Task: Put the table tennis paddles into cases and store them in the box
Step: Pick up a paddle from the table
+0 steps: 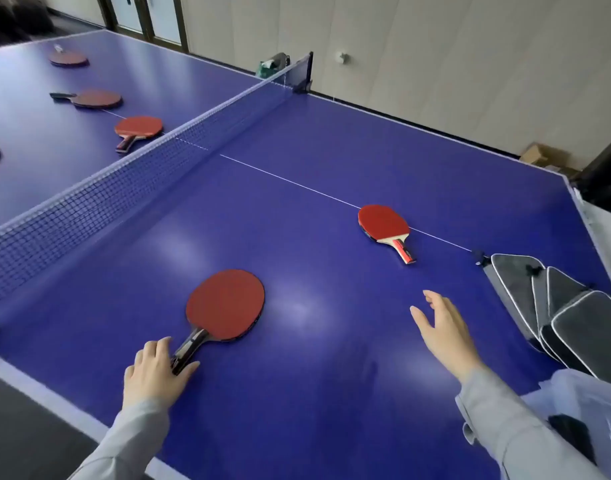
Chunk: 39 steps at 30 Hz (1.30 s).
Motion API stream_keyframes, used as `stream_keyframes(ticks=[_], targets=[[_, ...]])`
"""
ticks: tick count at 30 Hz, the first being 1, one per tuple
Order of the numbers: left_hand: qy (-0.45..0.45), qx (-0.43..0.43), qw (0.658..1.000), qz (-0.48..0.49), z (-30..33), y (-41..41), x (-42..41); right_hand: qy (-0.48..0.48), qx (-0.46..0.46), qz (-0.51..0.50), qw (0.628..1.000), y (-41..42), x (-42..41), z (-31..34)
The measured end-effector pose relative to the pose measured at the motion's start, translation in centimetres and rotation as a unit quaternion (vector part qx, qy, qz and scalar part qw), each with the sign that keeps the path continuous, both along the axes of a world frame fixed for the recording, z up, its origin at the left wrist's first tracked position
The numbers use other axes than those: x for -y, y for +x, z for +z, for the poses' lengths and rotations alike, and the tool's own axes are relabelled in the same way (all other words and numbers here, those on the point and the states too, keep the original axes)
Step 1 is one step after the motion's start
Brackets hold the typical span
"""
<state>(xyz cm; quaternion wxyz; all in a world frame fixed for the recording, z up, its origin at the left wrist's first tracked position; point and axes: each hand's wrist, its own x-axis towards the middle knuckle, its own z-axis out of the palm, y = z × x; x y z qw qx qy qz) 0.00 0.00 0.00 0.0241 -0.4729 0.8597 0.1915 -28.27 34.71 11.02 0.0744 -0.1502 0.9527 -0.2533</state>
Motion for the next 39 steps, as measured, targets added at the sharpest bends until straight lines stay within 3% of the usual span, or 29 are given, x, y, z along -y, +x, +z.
stream_keyframes(ticks=[8, 12, 17, 25, 32, 39], targets=[[0.037, -0.093, 0.993, 0.068, -3.5, -0.7, 0.6, -0.015, 0.021, -0.026, 0.999, -4.7, 1.0, -5.1], [0.113, -0.155, 0.970, 0.150, -3.7, -2.7, -1.0, -0.025, 0.018, -0.047, 0.998, -8.2, 1.4, -6.9], [0.119, -0.220, 0.948, 0.196, -1.6, -9.0, -4.4, -0.028, 0.009, -0.067, 0.997, -12.9, 2.5, -8.1], [0.133, -0.303, 0.927, 0.173, -0.4, -19.6, -6.1, 0.030, -0.028, -0.090, 0.995, -20.2, 4.6, -10.8], [0.144, -0.300, 0.930, 0.154, -1.5, -23.2, -5.7, 0.090, -0.047, -0.097, 0.990, -24.5, 6.5, -13.1], [0.137, -0.297, 0.934, 0.144, -2.1, -23.6, -6.3, 0.013, -0.041, -0.065, 0.997, -24.9, 7.4, -13.8]])
